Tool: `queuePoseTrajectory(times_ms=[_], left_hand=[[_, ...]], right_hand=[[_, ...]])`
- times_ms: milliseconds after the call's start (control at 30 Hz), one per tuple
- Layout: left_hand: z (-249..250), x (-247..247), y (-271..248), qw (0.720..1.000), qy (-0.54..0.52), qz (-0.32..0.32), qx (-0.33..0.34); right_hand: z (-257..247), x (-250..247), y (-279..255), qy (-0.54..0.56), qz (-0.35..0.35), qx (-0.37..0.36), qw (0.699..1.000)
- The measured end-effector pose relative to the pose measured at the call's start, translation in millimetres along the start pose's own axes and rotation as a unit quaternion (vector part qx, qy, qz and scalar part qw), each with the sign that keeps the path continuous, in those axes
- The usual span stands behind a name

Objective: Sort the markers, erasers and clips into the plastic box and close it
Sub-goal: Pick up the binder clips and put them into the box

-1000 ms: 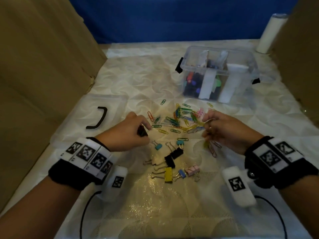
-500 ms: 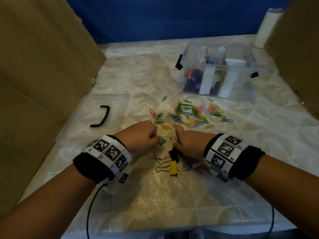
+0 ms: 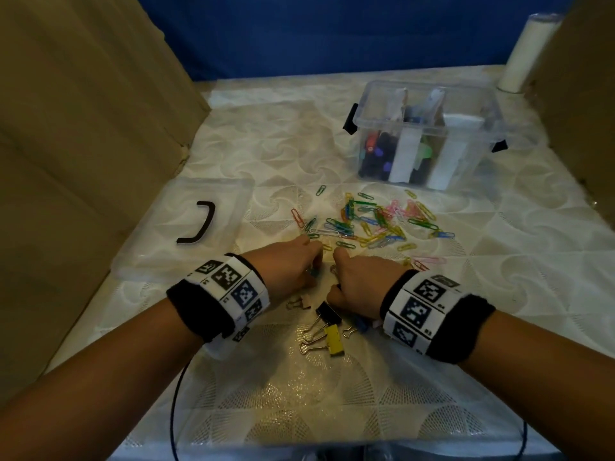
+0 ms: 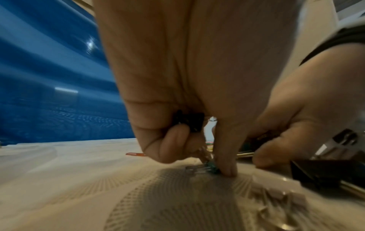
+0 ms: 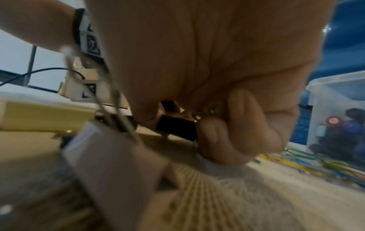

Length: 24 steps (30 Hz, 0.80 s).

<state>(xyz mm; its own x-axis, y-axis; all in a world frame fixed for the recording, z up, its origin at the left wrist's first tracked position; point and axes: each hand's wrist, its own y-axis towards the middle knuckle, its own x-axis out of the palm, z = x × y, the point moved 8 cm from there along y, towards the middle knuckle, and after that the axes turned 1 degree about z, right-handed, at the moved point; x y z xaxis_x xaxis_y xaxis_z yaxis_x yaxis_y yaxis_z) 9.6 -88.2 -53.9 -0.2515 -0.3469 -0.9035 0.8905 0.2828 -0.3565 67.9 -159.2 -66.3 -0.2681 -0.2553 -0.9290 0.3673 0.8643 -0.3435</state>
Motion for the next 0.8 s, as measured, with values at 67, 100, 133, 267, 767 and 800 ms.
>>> queuePoseTrajectory(times_ms=[67, 100, 133, 267, 767, 800], left_hand=[[-3, 0, 0, 1.0, 0.004, 0.004, -0.004], [-6, 0, 0, 1.0, -0.004, 0.007, -0.008], [-7, -2, -1, 1.0, -0.019, 0.014, -0.011], [-12, -21, -2, 0.992, -0.104, 0.069, -0.01], [0, -82, 48, 0.978, -0.129, 0.153, -0.061], [2, -84, 51, 0.977, -0.129, 0.158, -0.062]], right_hand=[[3, -3, 2, 0.021, -0.018, 0.002, 1.0], [7, -6, 3, 0.047, -0.03, 0.0, 0.998], [12, -9, 1, 0.08, -0.042, -0.004, 0.996], [51, -40, -11, 0.233, -0.037, -0.016, 0.972], [276, -246, 91, 0.083, 0.18, 0.182, 0.963], [280, -242, 101, 0.082, 0.159, 0.183, 0.967]])
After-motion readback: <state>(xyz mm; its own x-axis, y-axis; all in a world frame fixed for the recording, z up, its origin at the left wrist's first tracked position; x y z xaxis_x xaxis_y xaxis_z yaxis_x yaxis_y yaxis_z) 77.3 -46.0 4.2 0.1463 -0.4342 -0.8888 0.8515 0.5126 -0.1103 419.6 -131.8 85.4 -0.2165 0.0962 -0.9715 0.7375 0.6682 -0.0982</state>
